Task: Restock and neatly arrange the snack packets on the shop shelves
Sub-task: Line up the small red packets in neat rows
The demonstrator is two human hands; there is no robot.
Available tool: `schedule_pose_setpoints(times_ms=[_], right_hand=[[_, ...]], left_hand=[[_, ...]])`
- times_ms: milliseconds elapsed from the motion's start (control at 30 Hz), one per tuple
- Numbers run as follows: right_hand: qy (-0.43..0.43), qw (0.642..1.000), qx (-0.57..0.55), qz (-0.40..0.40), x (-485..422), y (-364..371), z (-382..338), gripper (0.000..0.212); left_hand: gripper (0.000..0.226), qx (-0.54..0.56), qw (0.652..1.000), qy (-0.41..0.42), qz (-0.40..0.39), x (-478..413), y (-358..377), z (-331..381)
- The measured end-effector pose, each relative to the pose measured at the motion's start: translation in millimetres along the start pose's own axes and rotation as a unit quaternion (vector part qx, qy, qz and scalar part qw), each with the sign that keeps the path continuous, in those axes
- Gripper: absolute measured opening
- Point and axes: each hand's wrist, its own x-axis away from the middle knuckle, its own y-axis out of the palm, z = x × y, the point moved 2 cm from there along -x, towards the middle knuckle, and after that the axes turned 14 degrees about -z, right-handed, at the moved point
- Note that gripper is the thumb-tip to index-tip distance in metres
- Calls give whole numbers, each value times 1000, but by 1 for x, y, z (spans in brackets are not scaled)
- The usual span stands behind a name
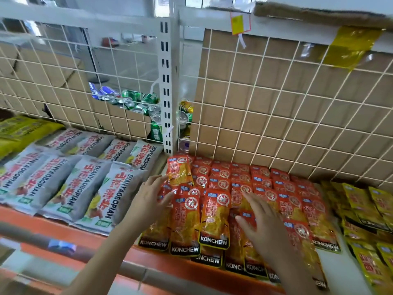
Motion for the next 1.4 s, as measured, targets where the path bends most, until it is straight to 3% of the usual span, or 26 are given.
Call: schedule_pose_setpoints(times_ms=[100, 233, 367, 500, 667, 800, 933, 1033, 1267, 1400], right_hand=[[1, 1000, 14, 3, -8, 8, -13, 77], [20, 1000, 9, -1, -18, 18, -25, 100], [40, 999, 2, -7, -25, 23, -39, 75], [56, 998, -2, -13, -27, 28, -49, 84], [56, 998, 6, -22, -30, 33, -50, 66], [54, 998, -1, -27, -28, 33, -50, 64], [49, 998, 0, -27, -27, 32, -48, 63], [42, 999, -1, -26, -27, 31, -48, 64], [35, 999, -5, -18, -26, 31, -48, 64], [32, 999, -5, -16, -26, 31, -46, 65]], left_hand=[[57, 63, 997, -29, -21, -25, -3, 2], [66, 55, 997, -40, -24, -61, -5, -3], [75, 65, 997, -42, -32, -80, 1, -6], [82, 70, 997, -41, -6, -83, 9, -5], [85, 56, 997, -28, 34, -81, 5, 1], [84, 221, 975, 20, 28, -77, 7, 1], [88, 327, 945, -18, -6, -78, 1, -2], [78, 394, 919, -25, -25, -82, -4, -2], [11, 459, 888, -9, -35, -93, -14, 7], [15, 491, 870, 38, 27, -91, -25, 17]])
